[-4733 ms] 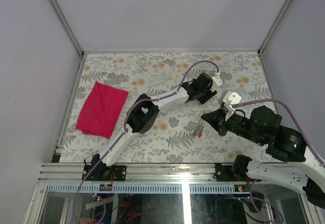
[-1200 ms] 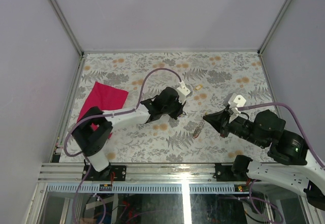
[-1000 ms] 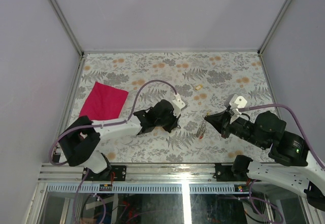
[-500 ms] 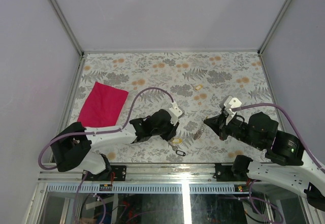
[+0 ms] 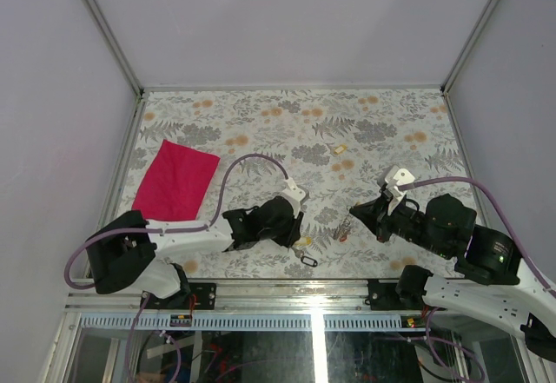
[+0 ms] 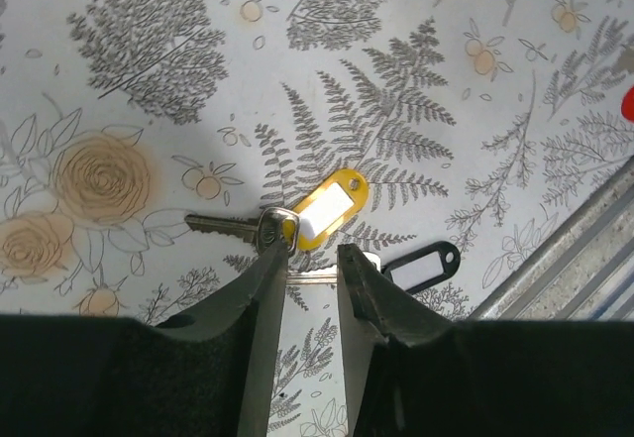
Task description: Put the keys on the keyring
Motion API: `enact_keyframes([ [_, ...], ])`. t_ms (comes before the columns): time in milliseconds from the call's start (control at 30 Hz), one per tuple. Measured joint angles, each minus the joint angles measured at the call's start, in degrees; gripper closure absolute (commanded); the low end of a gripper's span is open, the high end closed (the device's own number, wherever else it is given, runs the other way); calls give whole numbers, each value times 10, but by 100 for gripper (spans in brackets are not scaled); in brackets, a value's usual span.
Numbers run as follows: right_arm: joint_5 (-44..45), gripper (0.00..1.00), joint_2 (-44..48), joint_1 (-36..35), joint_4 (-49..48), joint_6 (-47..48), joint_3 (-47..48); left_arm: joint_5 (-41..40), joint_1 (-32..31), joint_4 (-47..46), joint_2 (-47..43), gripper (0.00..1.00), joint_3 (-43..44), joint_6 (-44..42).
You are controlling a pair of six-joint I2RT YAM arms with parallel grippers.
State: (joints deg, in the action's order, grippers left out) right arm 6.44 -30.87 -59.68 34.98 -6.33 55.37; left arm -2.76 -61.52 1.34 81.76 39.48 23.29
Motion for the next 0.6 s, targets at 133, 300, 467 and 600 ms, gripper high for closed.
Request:
enact_keyframes([
  [133,0,100,0,0,0,-3,0,-34,-11,15,-3,70,-1,40],
  [300,0,100,0,0,0,-7,-2,-59,-31,29,-4,69,-1,71],
  [467,-1,100,0,0,0,-9,-2,-26,-37,24,-16,67,-5,41],
  [600,-1,100,-1,0,1,-8,-3,13,-40,22,-18,66,-5,-17],
])
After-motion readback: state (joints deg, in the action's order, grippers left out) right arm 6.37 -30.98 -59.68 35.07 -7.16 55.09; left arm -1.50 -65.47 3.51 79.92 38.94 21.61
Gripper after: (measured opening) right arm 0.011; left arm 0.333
